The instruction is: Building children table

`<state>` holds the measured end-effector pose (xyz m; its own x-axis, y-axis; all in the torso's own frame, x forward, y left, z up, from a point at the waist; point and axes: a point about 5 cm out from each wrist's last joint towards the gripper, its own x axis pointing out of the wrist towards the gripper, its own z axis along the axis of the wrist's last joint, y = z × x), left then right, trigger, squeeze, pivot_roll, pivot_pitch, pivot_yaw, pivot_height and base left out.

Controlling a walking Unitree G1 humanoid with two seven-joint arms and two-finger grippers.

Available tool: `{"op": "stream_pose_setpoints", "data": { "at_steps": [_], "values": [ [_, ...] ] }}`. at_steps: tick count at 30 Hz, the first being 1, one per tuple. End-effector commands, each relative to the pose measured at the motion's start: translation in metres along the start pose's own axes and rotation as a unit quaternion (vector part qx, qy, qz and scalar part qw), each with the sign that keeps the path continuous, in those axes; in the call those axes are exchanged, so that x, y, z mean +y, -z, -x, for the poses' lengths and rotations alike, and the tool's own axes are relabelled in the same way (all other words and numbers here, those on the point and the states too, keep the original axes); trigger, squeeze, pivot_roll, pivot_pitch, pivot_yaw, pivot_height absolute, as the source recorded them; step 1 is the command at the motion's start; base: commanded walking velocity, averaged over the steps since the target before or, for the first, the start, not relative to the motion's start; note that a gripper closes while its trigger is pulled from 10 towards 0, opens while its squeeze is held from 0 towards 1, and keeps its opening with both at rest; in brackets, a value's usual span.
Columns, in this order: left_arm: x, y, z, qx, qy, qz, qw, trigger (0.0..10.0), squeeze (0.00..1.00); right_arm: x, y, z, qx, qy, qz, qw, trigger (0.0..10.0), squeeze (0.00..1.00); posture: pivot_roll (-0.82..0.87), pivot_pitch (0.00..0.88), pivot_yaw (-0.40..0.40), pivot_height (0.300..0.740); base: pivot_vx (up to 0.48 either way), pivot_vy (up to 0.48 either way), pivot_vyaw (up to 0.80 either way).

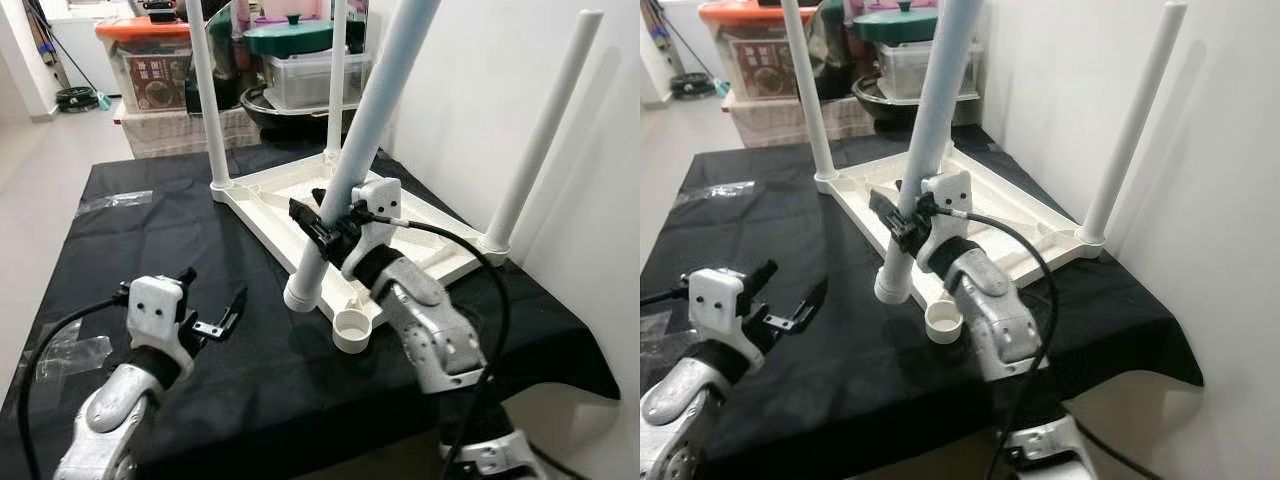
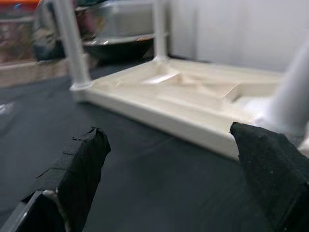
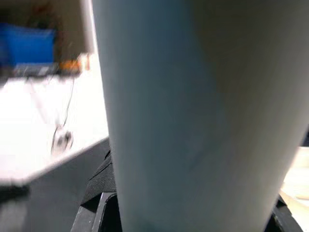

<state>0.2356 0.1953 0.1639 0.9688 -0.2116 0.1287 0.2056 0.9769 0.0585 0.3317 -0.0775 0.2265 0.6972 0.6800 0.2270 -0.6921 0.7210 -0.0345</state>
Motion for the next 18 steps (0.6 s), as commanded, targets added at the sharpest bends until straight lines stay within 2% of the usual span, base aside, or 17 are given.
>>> {"op": "stream_pose_setpoints", "data": {
  "at_steps": [1,6,8,11,17,18],
  "values": [
    [0.003,-0.001,0.004,0.000,-0.003,-0.005,1.000,10.0,0.00,0.003,-0.002,-0.002,0.006,-0.049,0.020,0.999,10.0,0.00,-0.01,0.000,-0.049,0.740,0.000,0.000,0.00],
    [0.004,0.001,0.010,0.004,-0.012,-0.006,1.000,10.0,0.00,-0.016,-0.002,0.005,0.044,-0.088,0.074,0.992,10.0,0.00,0.00,0.000,-0.066,0.740,0.000,0.000,0.00],
    [0.004,0.001,0.010,0.004,-0.012,-0.006,1.000,10.0,0.00,-0.016,-0.002,0.005,0.044,-0.088,0.074,0.992,10.0,0.00,0.00,0.000,-0.066,0.740,0.000,0.000,0.00],
    [0.006,0.002,0.013,0.007,-0.018,-0.006,1.000,10.0,0.00,-0.037,-0.015,0.012,0.057,-0.087,0.096,0.990,10.0,0.00,0.00,0.000,-0.078,0.740,0.000,0.000,0.00],
    [0.005,0.002,0.013,0.007,-0.018,-0.004,1.000,10.0,0.00,-0.043,-0.018,0.017,0.067,-0.094,0.105,0.988,10.0,0.00,0.00,0.000,-0.076,0.740,0.000,0.000,0.00],
    [0.005,0.003,0.014,0.007,-0.016,-0.003,1.000,10.0,0.00,-0.044,-0.019,0.023,0.077,-0.107,0.106,0.986,10.0,0.00,-0.01,0.000,-0.074,0.740,0.000,0.000,0.00]
  ]
}}
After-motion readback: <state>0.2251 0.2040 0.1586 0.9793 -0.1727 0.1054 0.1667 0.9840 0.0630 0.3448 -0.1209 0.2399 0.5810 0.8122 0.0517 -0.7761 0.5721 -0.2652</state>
